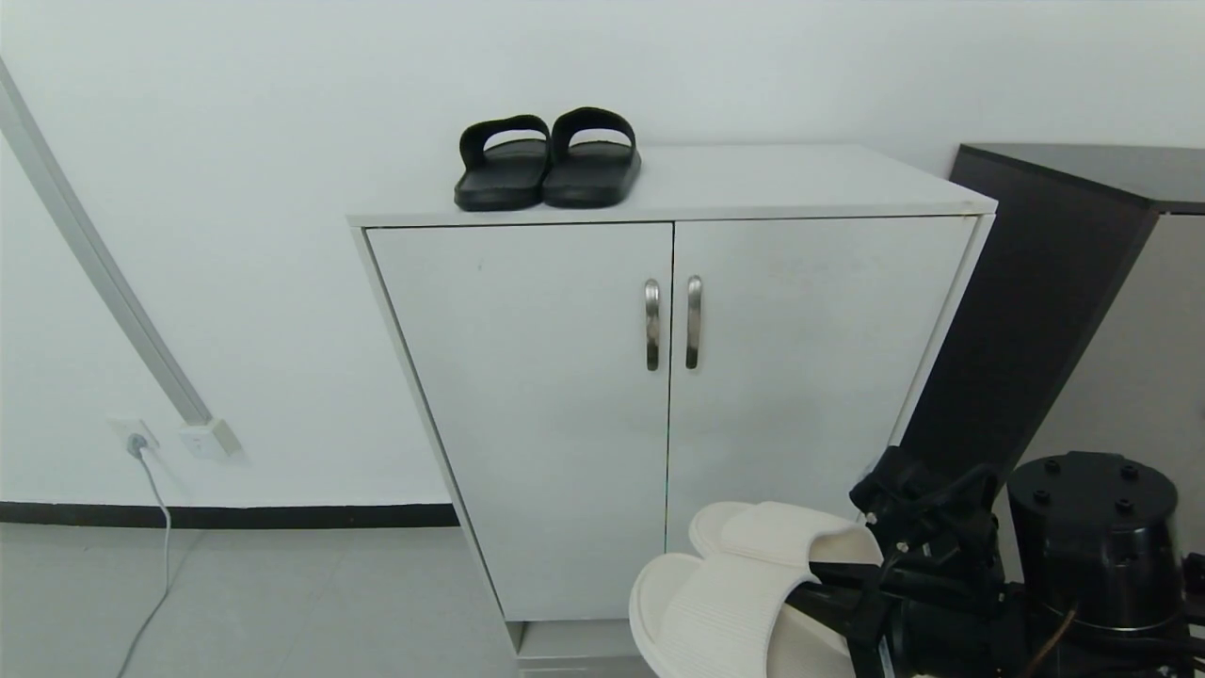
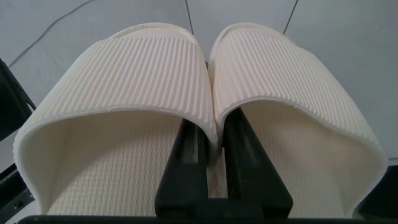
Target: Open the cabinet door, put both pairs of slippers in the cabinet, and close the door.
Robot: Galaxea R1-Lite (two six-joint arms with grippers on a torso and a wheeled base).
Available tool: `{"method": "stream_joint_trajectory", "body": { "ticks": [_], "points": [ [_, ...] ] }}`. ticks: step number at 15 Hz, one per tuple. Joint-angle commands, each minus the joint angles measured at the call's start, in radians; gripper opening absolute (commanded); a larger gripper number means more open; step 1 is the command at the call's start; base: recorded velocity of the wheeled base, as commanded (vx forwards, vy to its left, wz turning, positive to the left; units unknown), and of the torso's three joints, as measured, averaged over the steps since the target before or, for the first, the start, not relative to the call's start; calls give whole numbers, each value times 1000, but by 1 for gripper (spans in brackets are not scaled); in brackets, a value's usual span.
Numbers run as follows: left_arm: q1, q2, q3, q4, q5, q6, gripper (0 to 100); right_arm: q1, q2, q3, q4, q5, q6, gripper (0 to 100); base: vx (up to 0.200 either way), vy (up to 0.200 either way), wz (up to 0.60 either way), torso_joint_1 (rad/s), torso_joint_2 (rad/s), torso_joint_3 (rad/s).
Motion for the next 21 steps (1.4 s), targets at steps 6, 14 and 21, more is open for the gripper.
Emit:
{"method": "stream_joint_trajectory", "body": {
  "ticks": [6,14,21],
  "points": [
    [0,-1,-3,-6,2,43,100,1,13,6,-17,1,-5,0,0,0,0,-46,422,377],
    [-20,264,-297,116,-187,24,100,1,32,12,-37,1,-6,0,0,0,0,0,53,48],
    [-21,654,-248,-186,-524,-10,100,2,33,14,-37,1,-8,0,0,0,0,0,0,0]
  ]
}}
